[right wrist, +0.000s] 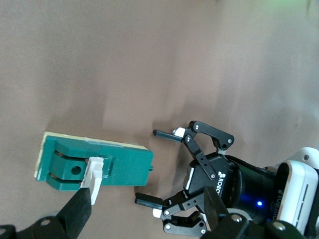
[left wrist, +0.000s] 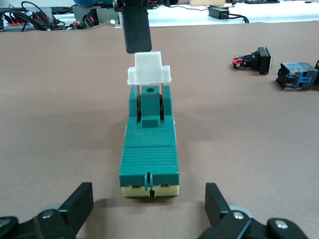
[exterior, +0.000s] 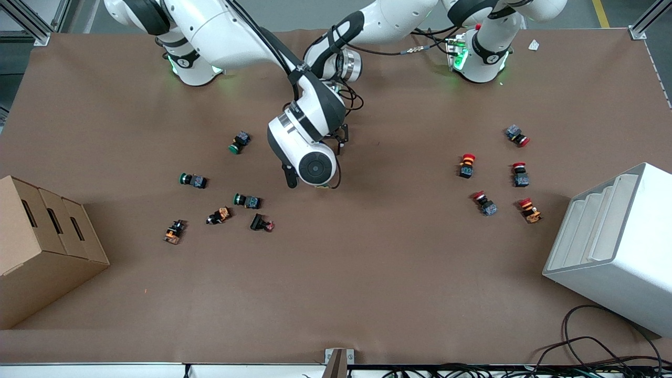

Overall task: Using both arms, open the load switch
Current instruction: 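Push the white handle down with the right gripper into the base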

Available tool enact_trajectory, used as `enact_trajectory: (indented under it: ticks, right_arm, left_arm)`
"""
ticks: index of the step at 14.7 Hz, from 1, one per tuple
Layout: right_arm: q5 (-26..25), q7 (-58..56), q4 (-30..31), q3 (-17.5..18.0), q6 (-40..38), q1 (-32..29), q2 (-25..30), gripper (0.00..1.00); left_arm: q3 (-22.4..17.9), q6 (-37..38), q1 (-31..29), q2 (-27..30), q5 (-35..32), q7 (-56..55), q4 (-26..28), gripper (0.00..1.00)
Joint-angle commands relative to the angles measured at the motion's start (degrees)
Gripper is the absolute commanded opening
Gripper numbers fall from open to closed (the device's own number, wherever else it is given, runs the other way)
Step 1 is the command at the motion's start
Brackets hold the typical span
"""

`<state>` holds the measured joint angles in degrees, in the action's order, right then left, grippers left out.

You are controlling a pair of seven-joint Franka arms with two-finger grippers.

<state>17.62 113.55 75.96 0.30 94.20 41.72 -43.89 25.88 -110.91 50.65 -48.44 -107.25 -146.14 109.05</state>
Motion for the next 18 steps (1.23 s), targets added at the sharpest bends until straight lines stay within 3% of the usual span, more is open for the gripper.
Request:
enact_trajectory:
  ticks: [1, 18]
  right_arm:
    - [0.22, 0.53, 0.94, -0.39, -0.51, 1.52, 0.48, 1.0]
    - [-2.59, -0.52, 5.34, -0.39, 0.28, 2.84, -0.14, 1.0]
  left_arm:
    - [-0.3, 0.08, 0.59, -1.75, -0.86, -0.02, -1.03, 0.99]
    - [-0.3, 0.17, 0.59, -1.66, -0.86, 0.16, -1.12, 0.98]
